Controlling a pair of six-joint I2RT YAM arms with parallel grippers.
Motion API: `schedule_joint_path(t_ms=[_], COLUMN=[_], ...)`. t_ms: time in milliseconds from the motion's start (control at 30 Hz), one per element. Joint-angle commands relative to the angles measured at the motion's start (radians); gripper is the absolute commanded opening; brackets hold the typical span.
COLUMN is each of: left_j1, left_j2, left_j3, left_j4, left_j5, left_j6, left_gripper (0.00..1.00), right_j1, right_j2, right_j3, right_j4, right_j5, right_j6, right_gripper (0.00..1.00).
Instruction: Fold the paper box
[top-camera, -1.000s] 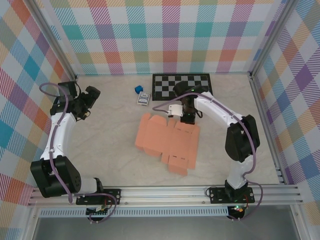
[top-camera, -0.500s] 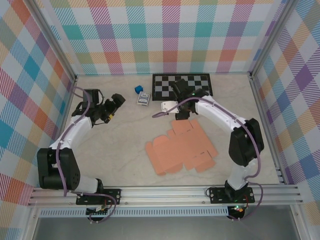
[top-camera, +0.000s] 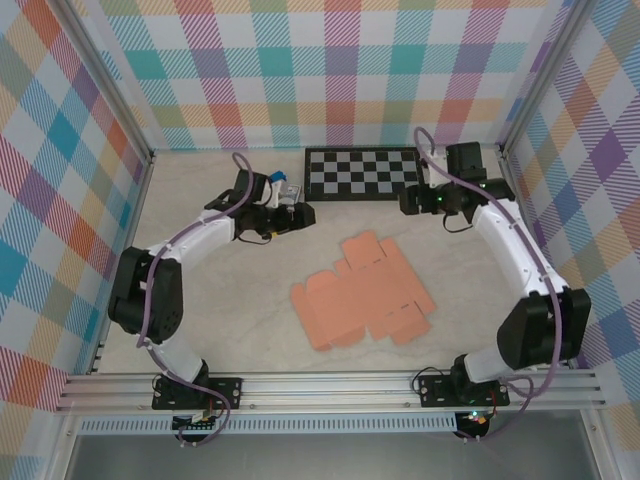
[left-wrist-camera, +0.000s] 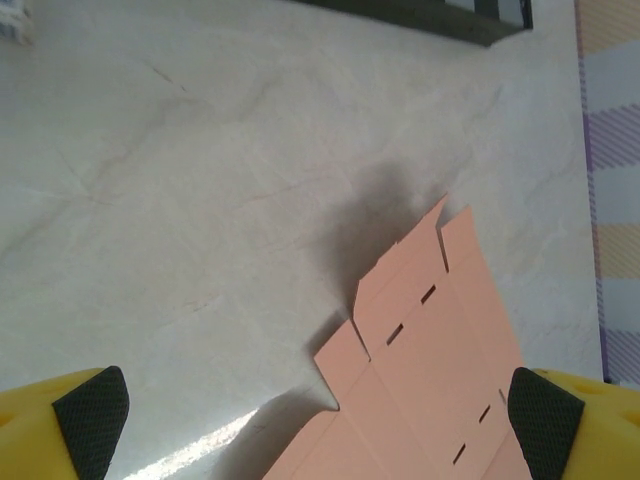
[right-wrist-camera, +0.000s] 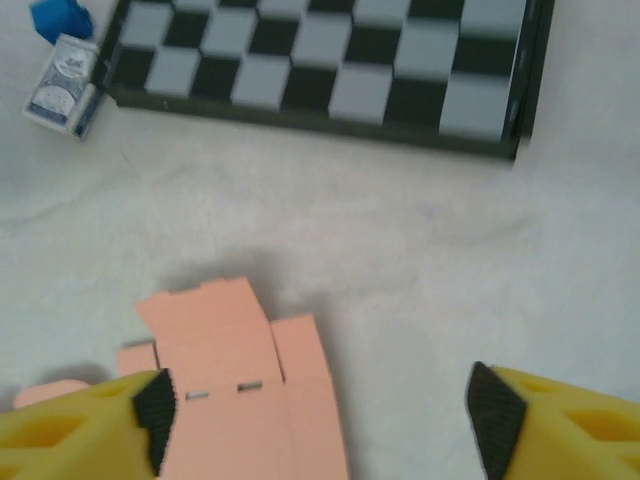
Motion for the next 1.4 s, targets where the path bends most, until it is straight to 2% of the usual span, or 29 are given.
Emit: schedule_joint_path(t_ms=[0, 67, 167, 300, 433, 600, 800, 1067, 1367], left_j1=[-0.013, -0.02, -0.029, -0.029, -0.029, -0.031, -0.035, -0.042, -0.046], left_j2=[0.029, 0.023, -0.008, -0.053, -0.08, -0.092, -0.135, -0.142, -0.138], left_j3=[0.024, 0.014, -0.02, -0.071, -0.103, -0.14, -0.165, -0.252, -0.269], left_j4=[-0.047, -0.066, -0.106, -0.152, -0.163, -0.167, -0.25, -0.145, -0.142], left_j5=[0.057, 0.055, 0.01, -0.024, -0.035, -0.022, -0.022, 0.017, -0.011], left_j6=[0.045, 0.058, 0.095, 0.123, 0.128, 0.106, 0.13, 0.029, 0.036], left_gripper=[1.0, 1.0, 1.0, 0.99, 0.99, 1.0, 1.0, 0.99, 0.99], right_j1=[-0.062, -0.069, -0.072, -0.077, -0.076, -0.059, -0.045, -0.038, -0.023], right_j2=[0.13, 0.16, 0.162, 0.252, 0.29, 0.339, 0.378, 0.411, 0.441], right_j3=[0.04, 0.019, -0.078, -0.091, -0.143, -0.136, -0.136, -0.128, -0.128], right_j4=[-0.194, -0.243, -0.207, -0.241, -0.194, -0.204, -0.205, -0.211, -0.208], right_j5=[-0.12, -0.124, -0.148, -0.197, -0.175, -0.247, -0.314, -0.346, -0.366], right_j6=[-0.025, -0.073, -0.092, -0.138, -0.146, -0.163, -0.171, -0.189, -0.194], right_gripper=[0.7, 0.67, 0.66, 0.6, 0.61, 0.6, 0.5, 0.45, 0.45])
